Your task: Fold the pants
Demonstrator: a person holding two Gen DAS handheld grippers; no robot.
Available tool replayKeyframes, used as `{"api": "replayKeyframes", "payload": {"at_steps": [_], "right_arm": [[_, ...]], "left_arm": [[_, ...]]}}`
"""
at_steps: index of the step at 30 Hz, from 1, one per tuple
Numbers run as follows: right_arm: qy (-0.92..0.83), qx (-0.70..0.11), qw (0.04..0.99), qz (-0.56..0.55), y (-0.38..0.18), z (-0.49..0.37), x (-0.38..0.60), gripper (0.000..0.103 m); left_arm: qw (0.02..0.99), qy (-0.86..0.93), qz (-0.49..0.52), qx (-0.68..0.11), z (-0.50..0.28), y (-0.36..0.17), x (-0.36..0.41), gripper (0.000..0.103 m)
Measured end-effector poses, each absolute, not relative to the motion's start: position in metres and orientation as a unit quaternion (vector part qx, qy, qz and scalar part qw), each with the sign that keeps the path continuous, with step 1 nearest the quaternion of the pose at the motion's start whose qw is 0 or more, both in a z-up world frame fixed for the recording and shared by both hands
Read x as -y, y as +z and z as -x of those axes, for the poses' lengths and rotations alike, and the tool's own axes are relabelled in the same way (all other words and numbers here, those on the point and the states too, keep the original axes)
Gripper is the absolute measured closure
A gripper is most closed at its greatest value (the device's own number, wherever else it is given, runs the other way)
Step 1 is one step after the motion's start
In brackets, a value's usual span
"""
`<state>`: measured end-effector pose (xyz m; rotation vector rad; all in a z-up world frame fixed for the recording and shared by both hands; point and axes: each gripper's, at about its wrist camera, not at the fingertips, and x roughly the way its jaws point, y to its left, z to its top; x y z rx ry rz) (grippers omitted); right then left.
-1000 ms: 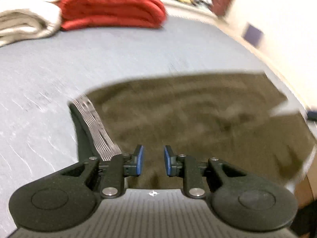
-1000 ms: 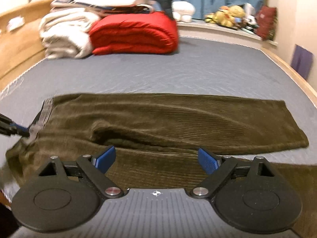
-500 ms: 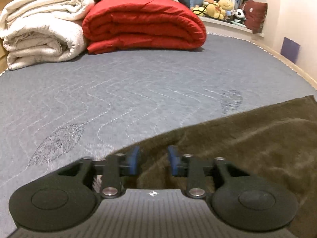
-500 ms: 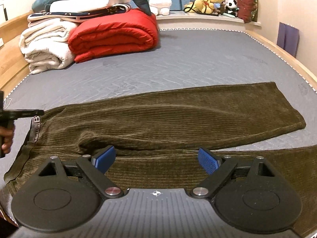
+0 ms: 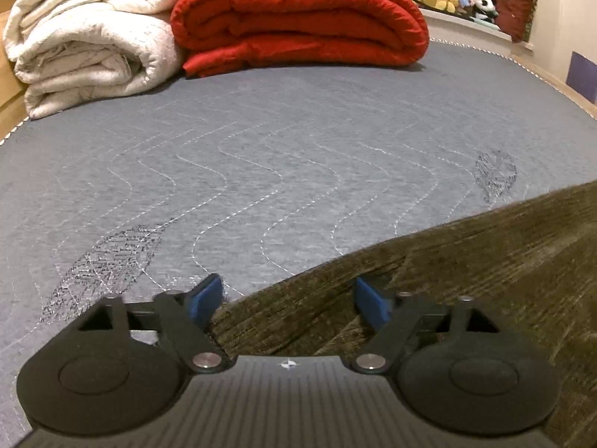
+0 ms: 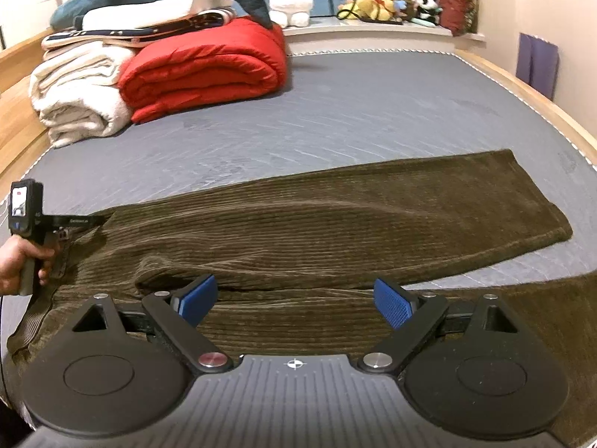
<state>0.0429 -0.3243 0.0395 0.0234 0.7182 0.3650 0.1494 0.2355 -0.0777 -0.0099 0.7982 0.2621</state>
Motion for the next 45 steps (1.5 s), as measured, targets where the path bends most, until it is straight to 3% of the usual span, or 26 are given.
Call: {"api": "replayKeyframes", "payload": {"at_steps": [2, 3, 4, 8, 14, 19, 23, 27, 32, 35, 37, 38, 41, 43, 45], "right_arm": [[0.171, -0.351, 0.92, -0.018, 0.04, -0.044, 0.328, 0.011], [0.169, -0.351, 0.921, -0.02, 0.04, -0.045, 0.329, 0.011], [0.166, -0.35, 0.921, -0.022, 0.04, -0.045, 0.331, 0.011], [0.144, -0.348, 0.926, -0.022, 0.039, -0.051, 0.339, 0.011], [0.063, -0.375, 0.922, -0.07, 0.021, -0.08, 0.377, 0.011], [0.007, -0.405, 0.901, -0.151, -0.001, -0.103, 0.418, 0.011], [-0.032, -0.399, 0.892, -0.211, -0.009, -0.111, 0.451, 0.011], [-0.072, -0.394, 0.876, -0.267, -0.024, -0.116, 0.48, 0.011], [-0.088, -0.388, 0.854, -0.336, -0.047, -0.122, 0.505, 0.013], [-0.069, -0.361, 0.861, -0.352, -0.049, -0.128, 0.51, 0.032], [-0.046, -0.341, 0.867, -0.361, -0.05, -0.133, 0.513, 0.059], [-0.037, -0.334, 0.868, -0.366, -0.051, -0.137, 0.514, 0.063], [-0.02, -0.318, 0.869, -0.378, -0.057, -0.151, 0.518, 0.065], [-0.01, -0.317, 0.866, -0.386, -0.062, -0.161, 0.518, 0.063], [-0.005, -0.32, 0.86, -0.398, -0.069, -0.173, 0.52, 0.062]], "left_arm": [[0.914, 0.109, -0.002, -0.39, -0.147, -0.076, -0.232, 0.052], [0.915, 0.102, -0.006, -0.39, -0.146, -0.075, -0.229, 0.071], [0.916, 0.099, -0.017, -0.389, -0.144, -0.072, -0.224, 0.082], [0.922, 0.091, -0.045, -0.374, -0.129, -0.054, -0.209, 0.094], [0.945, 0.049, -0.056, -0.319, -0.068, 0.004, -0.183, 0.096], [0.956, -0.064, -0.098, -0.269, 0.044, 0.047, -0.153, 0.097], [0.932, -0.114, -0.138, -0.316, 0.114, 0.023, -0.147, 0.103], [0.899, -0.1, -0.159, -0.395, 0.122, -0.01, -0.154, 0.103], [0.919, -0.094, -0.107, -0.367, 0.107, 0.001, -0.154, 0.095], [0.922, -0.107, -0.098, -0.36, 0.093, 0.003, -0.139, 0.093], [0.917, -0.122, -0.116, -0.361, 0.083, 0.001, -0.119, 0.093], [0.911, -0.137, -0.13, -0.366, 0.078, -0.003, -0.109, 0.093], [0.895, -0.167, -0.177, -0.374, 0.071, -0.016, -0.086, 0.078], [0.884, -0.186, -0.189, -0.385, 0.068, -0.025, -0.079, 0.061], [0.874, -0.2, -0.198, -0.396, 0.066, -0.033, -0.076, 0.06]]}}
